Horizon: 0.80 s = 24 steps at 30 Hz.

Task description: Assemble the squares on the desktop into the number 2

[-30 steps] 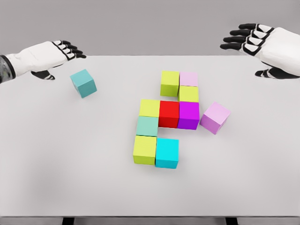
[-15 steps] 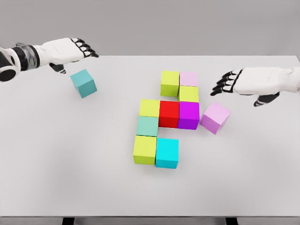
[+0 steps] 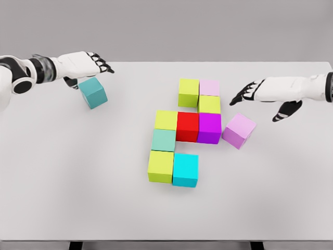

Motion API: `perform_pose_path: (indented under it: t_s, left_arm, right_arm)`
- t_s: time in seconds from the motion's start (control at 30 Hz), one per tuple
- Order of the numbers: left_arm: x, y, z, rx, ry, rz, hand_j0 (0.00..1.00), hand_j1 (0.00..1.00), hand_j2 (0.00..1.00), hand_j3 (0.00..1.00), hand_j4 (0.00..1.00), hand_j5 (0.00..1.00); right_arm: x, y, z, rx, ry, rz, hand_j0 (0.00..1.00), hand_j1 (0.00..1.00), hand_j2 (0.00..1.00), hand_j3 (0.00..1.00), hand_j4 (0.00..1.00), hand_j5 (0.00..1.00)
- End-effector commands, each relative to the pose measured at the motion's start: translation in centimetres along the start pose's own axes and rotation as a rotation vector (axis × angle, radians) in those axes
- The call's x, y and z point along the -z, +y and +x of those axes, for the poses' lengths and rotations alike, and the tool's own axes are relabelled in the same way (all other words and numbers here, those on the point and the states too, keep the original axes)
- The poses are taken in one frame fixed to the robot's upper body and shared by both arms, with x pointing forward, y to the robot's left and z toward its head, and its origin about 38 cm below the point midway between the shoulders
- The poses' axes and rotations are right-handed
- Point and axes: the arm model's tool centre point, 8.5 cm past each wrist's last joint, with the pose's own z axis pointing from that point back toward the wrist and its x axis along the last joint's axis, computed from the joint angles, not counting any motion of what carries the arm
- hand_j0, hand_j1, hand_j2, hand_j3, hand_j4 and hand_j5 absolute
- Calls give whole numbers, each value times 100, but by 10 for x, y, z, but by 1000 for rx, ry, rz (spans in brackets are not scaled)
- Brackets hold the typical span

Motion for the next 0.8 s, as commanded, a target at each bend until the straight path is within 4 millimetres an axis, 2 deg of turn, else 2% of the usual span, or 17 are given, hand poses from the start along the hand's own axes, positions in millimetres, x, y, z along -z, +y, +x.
perform_pose_path:
  t_s: [0.0, 0.1, 0.47, 0.6, 0.77]
  left_arm:
    - [2, 2, 3, -7, -10, 9, 100, 100, 100, 100, 100, 100]
    - [3, -2, 6, -2, -18, -4, 100, 100, 100, 100, 100, 100]
    - [6, -11, 11, 3, -30, -30, 100, 100, 100, 100, 100, 100]
    - [7, -14, 12, 7, -34, -44, 100, 100, 100, 100, 100, 100]
    - [12, -17, 18, 19, -47, -59, 99, 99, 99, 99, 99, 99]
  right_arm:
    - [3, 1, 0, -7, 3, 8, 88, 88, 88, 88, 88, 88]
    - [11, 1, 1, -28, 3, 22, 87, 87, 87, 87, 87, 87]
    - [13, 10, 1, -31, 8, 45, 91, 91, 91, 91, 91, 91]
    - [21, 9, 3, -46, 1, 52, 91, 91, 91, 91, 91, 91]
    - [22, 12, -2, -37, 14, 58, 92, 92, 92, 92, 92, 92]
